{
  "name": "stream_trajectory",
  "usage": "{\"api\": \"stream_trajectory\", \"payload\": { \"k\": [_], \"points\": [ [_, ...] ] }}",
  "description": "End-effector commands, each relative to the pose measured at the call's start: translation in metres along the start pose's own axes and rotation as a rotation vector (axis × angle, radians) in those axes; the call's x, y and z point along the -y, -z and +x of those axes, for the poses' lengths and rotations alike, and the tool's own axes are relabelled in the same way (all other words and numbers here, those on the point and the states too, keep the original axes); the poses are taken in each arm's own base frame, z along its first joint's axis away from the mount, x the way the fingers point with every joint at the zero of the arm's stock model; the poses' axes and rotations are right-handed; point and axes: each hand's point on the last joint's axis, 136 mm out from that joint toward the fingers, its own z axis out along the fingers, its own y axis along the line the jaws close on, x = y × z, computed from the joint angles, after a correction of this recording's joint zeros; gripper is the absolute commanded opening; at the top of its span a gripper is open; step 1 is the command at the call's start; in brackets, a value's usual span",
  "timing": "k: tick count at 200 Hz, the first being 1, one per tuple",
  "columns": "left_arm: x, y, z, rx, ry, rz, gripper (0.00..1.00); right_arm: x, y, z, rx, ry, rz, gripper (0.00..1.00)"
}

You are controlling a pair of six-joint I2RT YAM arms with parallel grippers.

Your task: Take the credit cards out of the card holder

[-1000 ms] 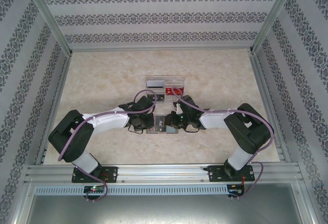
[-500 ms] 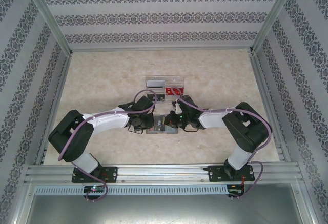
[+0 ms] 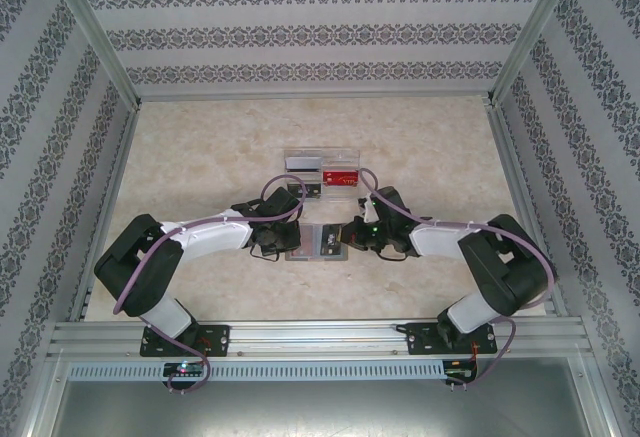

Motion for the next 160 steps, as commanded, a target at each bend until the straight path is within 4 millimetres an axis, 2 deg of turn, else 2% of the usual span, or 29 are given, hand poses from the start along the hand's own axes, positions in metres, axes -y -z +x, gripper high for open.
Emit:
{"api": "stream_trajectory", "payload": {
  "k": [1,35,41,63,84,110,130,140,160],
  "points": [
    [-0.016,0.000,0.012,-0.036,-0.021,-0.072,0.00,-0.003,0.016,0.003,0.000,0.037,-0.007,0.05],
    [0.000,0.024,-0.002,0.016,-0.042,-0.034,0.00,-0.029,0.045,-0.009,0.050,0.152,0.008,0.04],
    [0.004,0.029,-0.006,0.030,-0.044,-0.026,0.03,-0.034,0.050,-0.012,0.061,0.180,0.017,0.03],
    [0.016,0.052,-0.017,0.085,-0.052,0.016,0.26,-0.050,0.069,-0.024,0.101,0.288,0.059,0.00],
    [0.021,0.077,-0.027,0.147,-0.051,0.034,0.32,-0.065,0.084,-0.039,0.135,0.407,0.104,0.00],
    [0.014,0.106,-0.037,0.228,-0.040,0.016,0.73,-0.089,0.092,-0.056,0.155,0.567,0.144,0.00],
    [0.003,0.123,-0.042,0.282,-0.020,-0.001,0.93,-0.105,0.091,-0.064,0.151,0.734,0.186,0.00],
    [-0.002,0.129,-0.041,0.296,-0.017,-0.009,1.00,-0.112,0.087,-0.065,0.135,0.858,0.204,0.00],
    [-0.015,0.140,-0.038,0.319,-0.014,-0.037,1.00,-0.124,0.075,-0.066,0.107,1.075,0.236,0.00]
  ]
}}
